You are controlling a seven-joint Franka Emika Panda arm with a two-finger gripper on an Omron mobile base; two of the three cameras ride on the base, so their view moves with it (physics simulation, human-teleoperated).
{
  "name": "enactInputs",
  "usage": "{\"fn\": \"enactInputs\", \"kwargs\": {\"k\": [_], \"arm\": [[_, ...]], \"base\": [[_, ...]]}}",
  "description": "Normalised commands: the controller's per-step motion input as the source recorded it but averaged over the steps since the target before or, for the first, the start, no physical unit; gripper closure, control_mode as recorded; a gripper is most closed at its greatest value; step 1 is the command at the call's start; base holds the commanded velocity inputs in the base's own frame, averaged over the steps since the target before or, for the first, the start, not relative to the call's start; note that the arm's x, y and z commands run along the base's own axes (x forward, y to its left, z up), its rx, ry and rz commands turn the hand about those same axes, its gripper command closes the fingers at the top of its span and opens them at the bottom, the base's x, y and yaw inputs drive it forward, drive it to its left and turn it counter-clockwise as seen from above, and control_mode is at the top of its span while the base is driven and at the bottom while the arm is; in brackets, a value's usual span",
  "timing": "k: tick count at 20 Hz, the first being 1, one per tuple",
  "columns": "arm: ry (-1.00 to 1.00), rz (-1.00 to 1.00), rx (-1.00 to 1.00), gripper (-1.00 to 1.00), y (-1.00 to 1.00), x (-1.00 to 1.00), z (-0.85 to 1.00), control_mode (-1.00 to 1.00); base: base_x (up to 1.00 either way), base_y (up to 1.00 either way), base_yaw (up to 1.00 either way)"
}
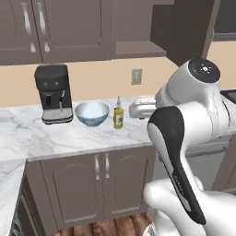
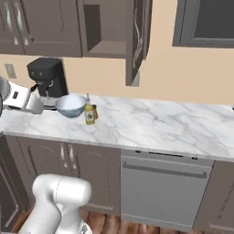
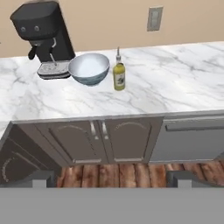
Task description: Retrieve the bottle and the shaker from the cabinet and place them next to the mixing bowl on the counter. Then add garlic from the fridge to the mixing bowl.
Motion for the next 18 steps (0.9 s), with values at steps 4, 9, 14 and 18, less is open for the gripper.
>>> {"fn": "enactInputs", "kwargs": {"k": [4, 9, 14, 18], "arm": [[0.00, 0.00, 0.00, -1.00, 0.00, 0.00, 0.00, 1.00], [0.00, 0.00, 0.00, -1.00, 0.00, 0.00, 0.00, 1.00], [0.00, 0.00, 0.00, -1.00, 0.00, 0.00, 0.00, 1.00], [0.00, 0.00, 0.00, -1.00, 0.00, 0.00, 0.00, 1.00]], "base": [[-0.44, -0.48, 0.53], [-0.10, -0.32, 0.30], [-0.06, -0.33, 0.00], [-0.03, -0.71, -0.42]]}}
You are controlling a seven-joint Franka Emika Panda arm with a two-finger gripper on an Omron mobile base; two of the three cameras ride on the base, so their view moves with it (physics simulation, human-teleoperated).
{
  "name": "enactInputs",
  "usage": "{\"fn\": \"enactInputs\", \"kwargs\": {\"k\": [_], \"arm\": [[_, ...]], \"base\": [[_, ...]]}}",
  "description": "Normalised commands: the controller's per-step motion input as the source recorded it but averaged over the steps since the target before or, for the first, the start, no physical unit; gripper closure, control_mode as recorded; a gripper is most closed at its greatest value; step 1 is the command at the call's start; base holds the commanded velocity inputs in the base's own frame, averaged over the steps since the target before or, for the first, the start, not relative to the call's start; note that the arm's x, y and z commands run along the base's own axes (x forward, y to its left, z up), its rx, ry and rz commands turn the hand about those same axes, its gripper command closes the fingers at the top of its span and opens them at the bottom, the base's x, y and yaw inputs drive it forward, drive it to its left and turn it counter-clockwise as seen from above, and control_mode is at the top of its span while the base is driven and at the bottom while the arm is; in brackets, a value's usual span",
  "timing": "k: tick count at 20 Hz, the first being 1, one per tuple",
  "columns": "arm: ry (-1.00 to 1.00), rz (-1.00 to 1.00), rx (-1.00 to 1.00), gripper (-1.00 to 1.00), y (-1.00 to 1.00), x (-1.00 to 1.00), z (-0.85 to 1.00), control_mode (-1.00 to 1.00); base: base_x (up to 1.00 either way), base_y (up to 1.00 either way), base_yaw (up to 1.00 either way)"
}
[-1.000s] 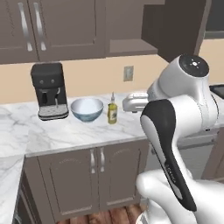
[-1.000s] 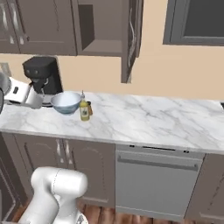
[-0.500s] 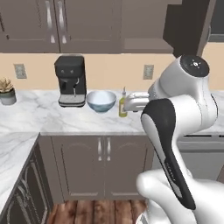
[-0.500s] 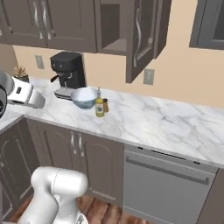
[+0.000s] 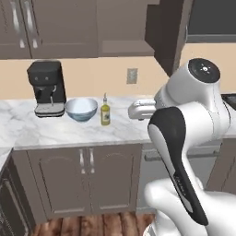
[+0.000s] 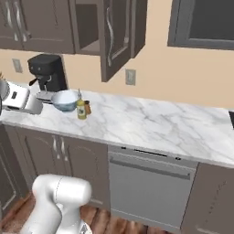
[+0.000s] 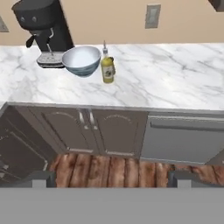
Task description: Retrieve the bottle and the shaker from the cabinet and place them next to the mixing bowl on the counter. Then add garlic from the fridge to the mixing bowl.
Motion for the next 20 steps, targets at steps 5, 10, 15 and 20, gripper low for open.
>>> {"fn": "enactInputs", "kwargs": {"k": [5, 10, 15, 20], "arm": [[0.00, 0.00, 0.00, -1.00, 0.00, 0.00, 0.00, 1.00], [0.00, 0.00, 0.00, -1.00, 0.00, 0.00, 0.00, 1.00], [0.00, 0.00, 0.00, -1.00, 0.00, 0.00, 0.00, 1.00], [0.00, 0.00, 0.00, -1.00, 0.00, 0.00, 0.00, 1.00]], "base": [[0.03, -0.19, -0.74], [0.02, -0.17, -0.79], [0.14, -0.40, -0.69], [0.30, -0.61, -0.61]]}}
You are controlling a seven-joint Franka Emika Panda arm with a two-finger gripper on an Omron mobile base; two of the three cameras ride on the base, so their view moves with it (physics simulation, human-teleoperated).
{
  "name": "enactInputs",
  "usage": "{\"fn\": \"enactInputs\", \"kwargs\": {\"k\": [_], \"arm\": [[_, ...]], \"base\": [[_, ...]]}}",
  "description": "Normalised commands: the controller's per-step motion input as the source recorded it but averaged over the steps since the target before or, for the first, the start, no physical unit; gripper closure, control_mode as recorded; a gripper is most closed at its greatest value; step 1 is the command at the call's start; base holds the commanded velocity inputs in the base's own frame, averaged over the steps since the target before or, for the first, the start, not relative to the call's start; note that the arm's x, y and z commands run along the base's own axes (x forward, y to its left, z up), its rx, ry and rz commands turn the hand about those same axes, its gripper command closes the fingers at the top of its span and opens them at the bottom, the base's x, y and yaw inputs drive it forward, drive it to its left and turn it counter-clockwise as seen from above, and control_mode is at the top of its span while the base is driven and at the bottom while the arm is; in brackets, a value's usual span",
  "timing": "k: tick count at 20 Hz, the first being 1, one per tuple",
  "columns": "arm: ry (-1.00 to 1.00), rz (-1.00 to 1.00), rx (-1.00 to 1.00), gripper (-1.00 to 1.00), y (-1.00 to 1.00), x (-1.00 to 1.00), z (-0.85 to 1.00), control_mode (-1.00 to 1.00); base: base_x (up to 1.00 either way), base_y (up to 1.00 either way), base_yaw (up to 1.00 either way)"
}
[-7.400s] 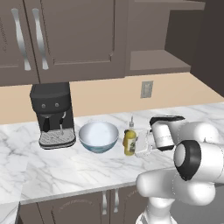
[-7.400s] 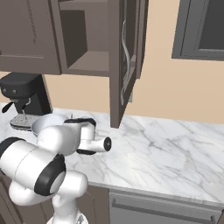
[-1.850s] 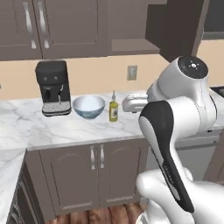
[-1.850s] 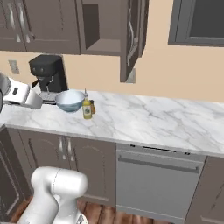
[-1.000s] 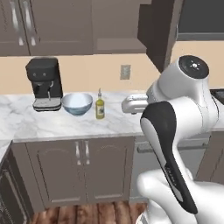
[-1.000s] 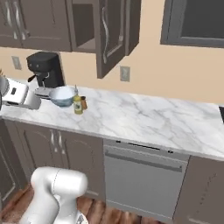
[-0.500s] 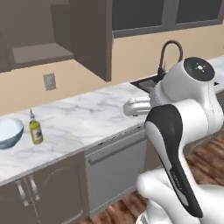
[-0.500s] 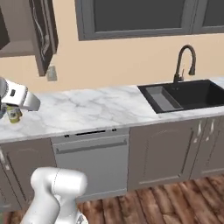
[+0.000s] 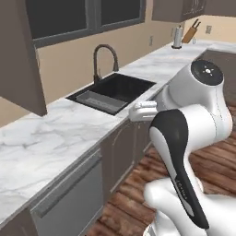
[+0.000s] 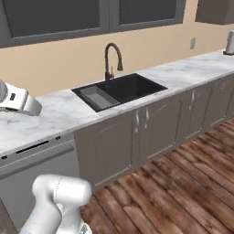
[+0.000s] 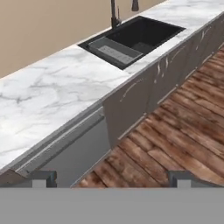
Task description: Retrieve the bottle and the shaker from the cabinet and place them next to the mixing bowl on the counter. Then add garlic from the fridge to the mixing bowl.
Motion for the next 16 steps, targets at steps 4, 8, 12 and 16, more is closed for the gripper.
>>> {"fn": "enactInputs", "kwargs": {"k": [4, 8, 12, 16], "arm": [[0.00, 0.00, 0.00, -1.00, 0.00, 0.00, 0.00, 1.00], [0.00, 0.00, 0.00, -1.00, 0.00, 0.00, 0.00, 1.00], [0.00, 0.00, 0.00, -1.00, 0.00, 0.00, 0.00, 1.00], [0.00, 0.00, 0.00, -1.00, 0.00, 0.00, 0.00, 1.00]], "base": [[0.28, -0.79, -0.58], [0.29, -0.77, -0.57], [0.30, -0.74, -0.58], [0.26, -0.46, -0.62]]}}
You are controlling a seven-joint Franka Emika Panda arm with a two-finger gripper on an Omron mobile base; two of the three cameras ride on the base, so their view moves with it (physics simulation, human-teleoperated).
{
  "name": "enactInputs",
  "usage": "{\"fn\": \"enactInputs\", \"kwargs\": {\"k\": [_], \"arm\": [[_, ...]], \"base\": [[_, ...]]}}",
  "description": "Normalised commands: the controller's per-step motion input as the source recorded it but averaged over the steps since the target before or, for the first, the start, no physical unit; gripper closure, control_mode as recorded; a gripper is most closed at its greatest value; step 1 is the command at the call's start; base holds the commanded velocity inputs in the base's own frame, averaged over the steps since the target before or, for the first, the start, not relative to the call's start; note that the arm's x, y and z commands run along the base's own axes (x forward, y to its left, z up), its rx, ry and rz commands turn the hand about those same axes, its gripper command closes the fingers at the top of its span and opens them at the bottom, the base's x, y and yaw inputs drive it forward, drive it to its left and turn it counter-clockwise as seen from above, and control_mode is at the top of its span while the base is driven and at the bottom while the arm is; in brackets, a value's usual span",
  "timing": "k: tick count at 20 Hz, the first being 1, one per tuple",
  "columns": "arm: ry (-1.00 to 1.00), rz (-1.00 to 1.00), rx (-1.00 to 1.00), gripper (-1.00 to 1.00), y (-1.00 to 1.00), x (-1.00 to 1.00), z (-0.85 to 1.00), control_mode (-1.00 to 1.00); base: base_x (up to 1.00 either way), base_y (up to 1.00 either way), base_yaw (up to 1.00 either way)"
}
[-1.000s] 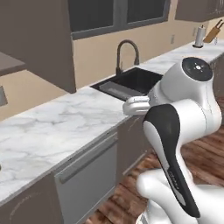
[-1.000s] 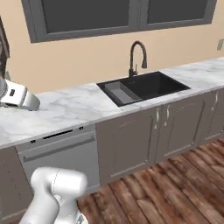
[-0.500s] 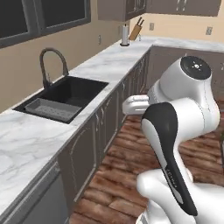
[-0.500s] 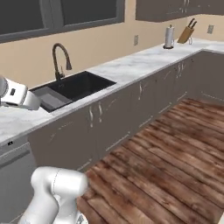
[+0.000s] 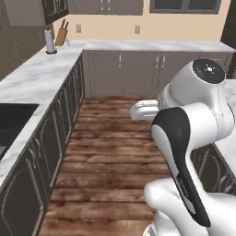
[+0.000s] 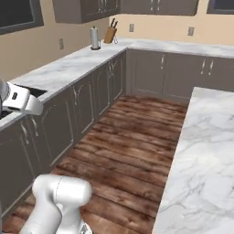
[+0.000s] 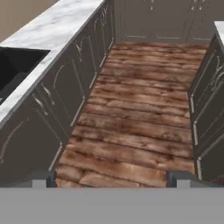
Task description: Retrieve the bottle and the shaker from the cabinet and place them next to the mixing bowl on the counter. Then add garlic from the fridge to the mixing bowl.
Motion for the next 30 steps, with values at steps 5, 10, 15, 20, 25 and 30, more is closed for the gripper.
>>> {"fn": "enactInputs", "kwargs": {"k": [5, 10, 15, 20, 25, 30], "arm": [[0.00, 0.00, 0.00, -1.00, 0.00, 0.00, 0.00, 1.00], [0.00, 0.00, 0.00, -1.00, 0.00, 0.00, 0.00, 1.00], [0.00, 0.00, 0.00, -1.00, 0.00, 0.00, 0.00, 1.00], [0.00, 0.00, 0.00, -1.00, 0.00, 0.00, 0.00, 1.00], [0.00, 0.00, 0.00, -1.00, 0.00, 0.00, 0.00, 1.00], [0.00, 0.00, 0.00, -1.00, 0.00, 0.00, 0.00, 1.00]], "base": [[0.10, -0.01, -0.50], [0.02, 0.01, -0.40], [0.66, 0.08, -0.28], [1.00, 0.29, -0.22], [1.00, 0.43, -0.25], [1.00, 0.52, -0.26]]}}
